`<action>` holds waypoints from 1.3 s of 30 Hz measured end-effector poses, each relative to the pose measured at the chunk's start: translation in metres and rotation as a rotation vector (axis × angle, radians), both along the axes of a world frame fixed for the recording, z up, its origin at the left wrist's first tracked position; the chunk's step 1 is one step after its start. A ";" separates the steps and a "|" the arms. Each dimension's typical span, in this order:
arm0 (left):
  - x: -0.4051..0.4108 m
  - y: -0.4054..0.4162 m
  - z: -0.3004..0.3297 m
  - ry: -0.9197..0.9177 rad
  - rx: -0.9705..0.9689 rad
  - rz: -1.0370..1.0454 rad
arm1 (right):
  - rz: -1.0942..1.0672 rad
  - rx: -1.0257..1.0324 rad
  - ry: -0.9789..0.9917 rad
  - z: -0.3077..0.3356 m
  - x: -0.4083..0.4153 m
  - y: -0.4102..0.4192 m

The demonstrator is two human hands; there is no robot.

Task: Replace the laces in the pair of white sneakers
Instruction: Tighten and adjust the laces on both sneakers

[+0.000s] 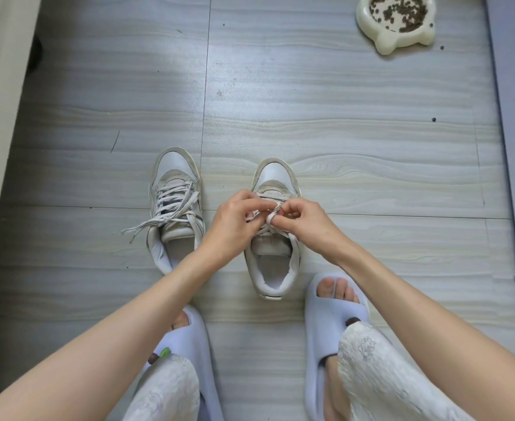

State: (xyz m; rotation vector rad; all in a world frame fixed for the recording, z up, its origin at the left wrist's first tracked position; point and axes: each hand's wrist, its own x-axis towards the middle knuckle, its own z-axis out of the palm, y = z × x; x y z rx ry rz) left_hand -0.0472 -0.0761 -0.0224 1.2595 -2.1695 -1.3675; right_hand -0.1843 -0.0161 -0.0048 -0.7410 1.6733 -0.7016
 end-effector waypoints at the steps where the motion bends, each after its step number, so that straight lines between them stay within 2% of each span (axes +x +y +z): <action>1: 0.000 -0.001 0.001 -0.006 -0.020 -0.015 | 0.006 0.000 -0.007 0.001 0.000 0.000; 5: 0.002 -0.003 0.003 -0.075 -0.067 -0.113 | 0.028 -0.012 0.061 -0.001 0.002 0.001; 9: 0.009 0.001 0.000 -0.173 -0.078 -0.183 | 0.123 -0.064 0.331 -0.006 -0.004 0.008; 11: 0.018 0.000 0.000 -0.228 -0.074 -0.161 | 0.093 -0.049 0.399 -0.010 -0.013 0.019; 15: 0.037 -0.005 0.002 -0.295 -0.030 -0.070 | -0.033 0.043 0.415 -0.019 -0.025 0.046; 19: 0.040 -0.008 0.007 -0.321 -0.048 -0.040 | 0.008 0.011 0.505 -0.022 -0.025 0.056; 24: 0.042 -0.007 0.010 -0.408 -0.060 -0.020 | 0.173 -0.046 0.719 -0.023 -0.033 0.055; 26: 0.038 -0.004 0.010 -0.313 0.070 0.089 | 0.163 -0.022 0.717 -0.024 -0.033 0.054; 29: 0.030 -0.003 0.013 -0.055 0.371 0.268 | 0.151 0.022 0.665 -0.028 -0.031 0.049; 31: 0.028 -0.006 0.014 -0.020 0.418 0.309 | 0.181 0.061 0.666 -0.029 -0.028 0.049; 34: 0.033 -0.010 0.015 -0.160 0.282 0.177 | 0.237 0.084 0.758 -0.030 -0.030 0.054; 36: 0.038 -0.013 0.017 -0.288 0.162 0.042 | 0.271 -0.005 0.923 -0.028 -0.028 0.055; 39: 0.044 -0.018 0.021 -0.328 0.119 -0.023 | 0.282 -0.097 1.077 -0.023 -0.027 0.052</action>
